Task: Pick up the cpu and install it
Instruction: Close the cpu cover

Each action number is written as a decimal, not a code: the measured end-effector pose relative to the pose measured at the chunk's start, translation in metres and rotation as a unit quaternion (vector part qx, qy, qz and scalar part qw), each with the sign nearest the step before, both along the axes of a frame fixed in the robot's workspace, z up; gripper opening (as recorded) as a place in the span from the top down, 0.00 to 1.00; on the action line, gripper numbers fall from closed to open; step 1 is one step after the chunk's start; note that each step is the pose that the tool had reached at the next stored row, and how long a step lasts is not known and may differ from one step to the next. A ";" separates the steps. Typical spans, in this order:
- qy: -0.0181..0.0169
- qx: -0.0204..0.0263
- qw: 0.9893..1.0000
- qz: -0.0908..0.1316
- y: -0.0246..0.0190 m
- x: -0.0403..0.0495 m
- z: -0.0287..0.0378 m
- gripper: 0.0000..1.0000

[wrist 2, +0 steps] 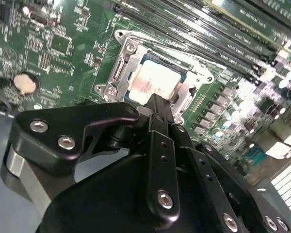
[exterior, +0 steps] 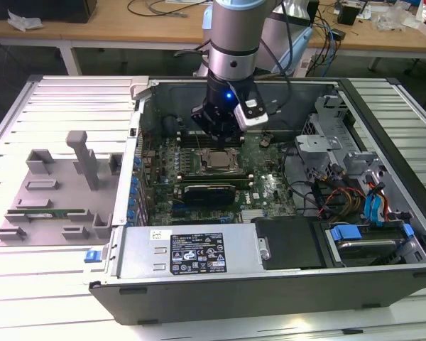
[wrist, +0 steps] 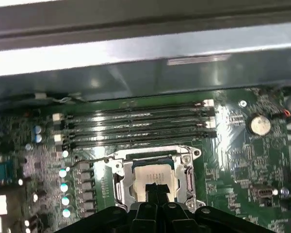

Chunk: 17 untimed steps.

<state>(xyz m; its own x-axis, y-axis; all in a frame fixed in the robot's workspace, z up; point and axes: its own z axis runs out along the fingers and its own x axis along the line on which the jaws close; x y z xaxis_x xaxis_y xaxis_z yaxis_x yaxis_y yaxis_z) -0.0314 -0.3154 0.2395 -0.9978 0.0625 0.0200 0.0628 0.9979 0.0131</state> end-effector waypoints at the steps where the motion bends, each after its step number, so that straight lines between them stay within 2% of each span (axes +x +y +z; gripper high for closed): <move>1: 0.000 0.000 1.000 0.020 0.0000 0.0000 -0.0001 0.89; 2: 0.000 0.000 0.999 0.045 0.0000 0.0000 -0.0002 0.89; 4: 0.000 0.000 0.998 0.068 0.0000 0.0000 -0.0003 0.89; 5: 0.000 0.000 0.996 0.090 0.0000 0.0000 -0.0004 0.89; 6: -0.002 -0.002 0.995 0.097 0.0002 -0.0002 -0.0009 0.89; 8: -0.009 -0.007 0.995 0.098 0.0002 -0.0016 -0.0012 0.89; 10: -0.013 -0.010 0.995 0.099 0.0002 -0.0026 -0.0016 0.89; 17: -0.014 -0.010 0.995 0.099 0.0002 -0.0028 -0.0025 0.89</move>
